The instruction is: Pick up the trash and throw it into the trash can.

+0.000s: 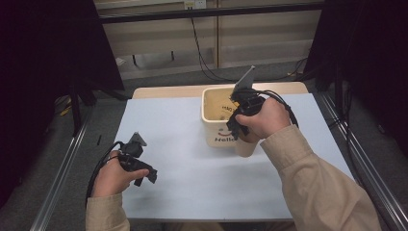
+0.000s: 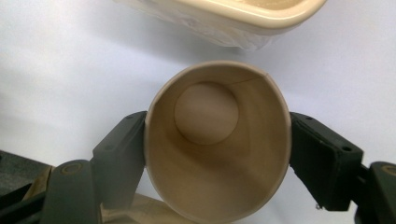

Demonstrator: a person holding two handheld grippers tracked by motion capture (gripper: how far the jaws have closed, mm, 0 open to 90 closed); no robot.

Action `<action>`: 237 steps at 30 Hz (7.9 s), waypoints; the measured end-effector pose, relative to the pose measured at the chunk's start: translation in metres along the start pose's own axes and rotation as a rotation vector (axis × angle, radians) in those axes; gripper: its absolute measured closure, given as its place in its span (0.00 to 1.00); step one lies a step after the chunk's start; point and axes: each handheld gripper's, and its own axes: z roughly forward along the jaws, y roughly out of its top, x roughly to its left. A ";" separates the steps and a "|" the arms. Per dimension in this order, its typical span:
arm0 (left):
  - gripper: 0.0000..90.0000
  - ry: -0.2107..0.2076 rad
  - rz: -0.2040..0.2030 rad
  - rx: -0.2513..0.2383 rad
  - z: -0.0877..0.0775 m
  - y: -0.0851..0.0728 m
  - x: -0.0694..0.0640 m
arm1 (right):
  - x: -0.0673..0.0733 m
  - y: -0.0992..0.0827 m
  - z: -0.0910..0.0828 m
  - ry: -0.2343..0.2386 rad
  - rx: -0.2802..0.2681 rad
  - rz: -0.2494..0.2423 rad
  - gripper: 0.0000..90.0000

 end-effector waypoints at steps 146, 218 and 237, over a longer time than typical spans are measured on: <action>0.06 -0.015 0.025 -0.050 -0.010 -0.010 0.002 | -0.004 0.122 -0.051 -0.063 -0.018 0.023 0.13; 0.06 0.006 0.038 -0.060 -0.010 -0.007 -0.004 | -0.061 -0.006 -0.051 -0.090 -0.059 -0.131 0.10; 0.06 0.006 0.032 -0.058 -0.011 -0.007 -0.005 | -0.090 -0.060 0.014 -0.069 -0.020 -0.131 0.09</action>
